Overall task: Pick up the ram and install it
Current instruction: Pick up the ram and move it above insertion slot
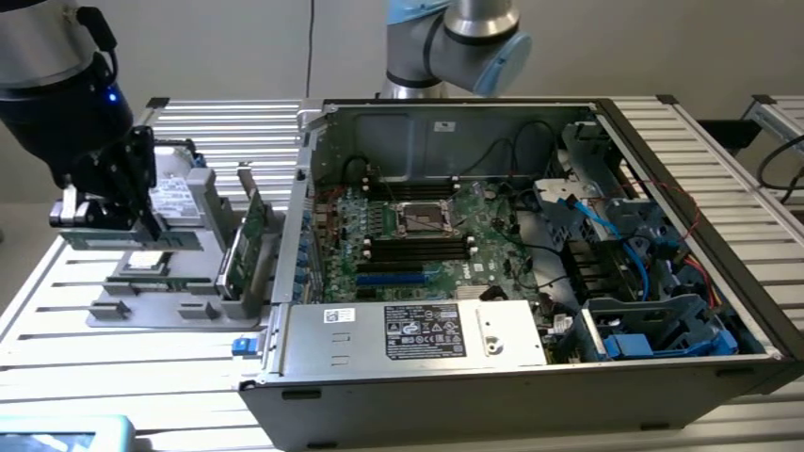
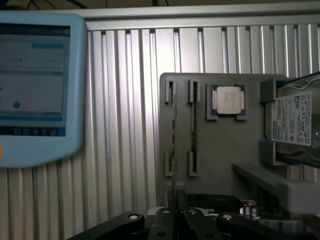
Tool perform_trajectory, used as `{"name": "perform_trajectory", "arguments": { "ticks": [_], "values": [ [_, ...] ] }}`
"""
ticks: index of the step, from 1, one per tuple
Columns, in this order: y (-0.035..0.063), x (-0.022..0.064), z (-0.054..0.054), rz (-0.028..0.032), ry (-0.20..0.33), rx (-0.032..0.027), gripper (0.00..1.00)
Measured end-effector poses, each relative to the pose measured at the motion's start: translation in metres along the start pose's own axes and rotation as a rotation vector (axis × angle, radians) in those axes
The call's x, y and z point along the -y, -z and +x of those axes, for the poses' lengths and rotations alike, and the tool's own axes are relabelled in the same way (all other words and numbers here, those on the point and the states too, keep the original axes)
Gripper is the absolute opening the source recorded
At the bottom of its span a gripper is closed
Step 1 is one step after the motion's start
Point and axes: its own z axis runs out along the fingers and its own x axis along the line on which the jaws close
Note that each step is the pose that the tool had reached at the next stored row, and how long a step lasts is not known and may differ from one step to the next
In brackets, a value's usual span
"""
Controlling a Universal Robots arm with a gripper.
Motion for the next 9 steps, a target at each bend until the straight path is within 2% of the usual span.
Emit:
{"name": "perform_trajectory", "arguments": {
  "ticks": [4,9],
  "values": [
    [0.0086,0.0085,-0.001,0.0002,0.000,-0.0001,0.12],
    [0.0205,0.0231,-0.002,0.0000,0.000,-0.0003,0.12]
  ]
}}
